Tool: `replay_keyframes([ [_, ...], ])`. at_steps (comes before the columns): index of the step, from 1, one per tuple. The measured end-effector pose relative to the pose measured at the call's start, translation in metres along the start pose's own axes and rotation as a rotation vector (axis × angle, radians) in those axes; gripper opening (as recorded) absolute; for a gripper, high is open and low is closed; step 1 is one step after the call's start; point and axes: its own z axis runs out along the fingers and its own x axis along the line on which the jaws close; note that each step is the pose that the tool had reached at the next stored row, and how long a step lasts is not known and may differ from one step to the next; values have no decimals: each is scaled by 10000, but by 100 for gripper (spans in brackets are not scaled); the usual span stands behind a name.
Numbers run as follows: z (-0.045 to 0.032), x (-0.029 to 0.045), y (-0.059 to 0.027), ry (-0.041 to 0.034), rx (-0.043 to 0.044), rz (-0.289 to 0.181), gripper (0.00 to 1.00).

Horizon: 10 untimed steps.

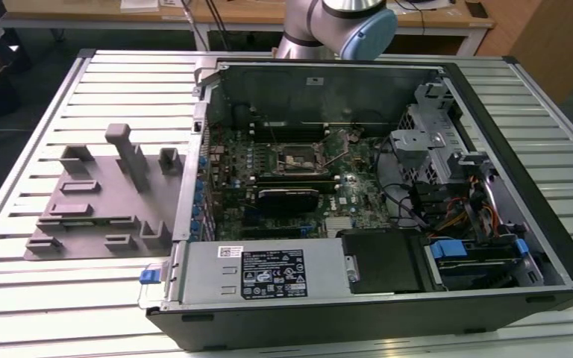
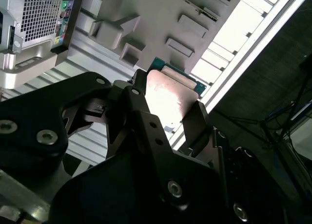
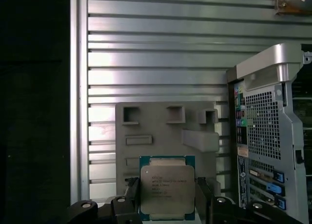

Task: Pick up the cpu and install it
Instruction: 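Pick up the cpu and move it towards the insertion slot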

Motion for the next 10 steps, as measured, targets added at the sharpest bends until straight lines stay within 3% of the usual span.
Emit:
replay_keyframes([
  [7, -152, -19, 13, -62, -17, -3, 54],
  [10, -164, -21, 14, -68, -18, -3, 54],
])
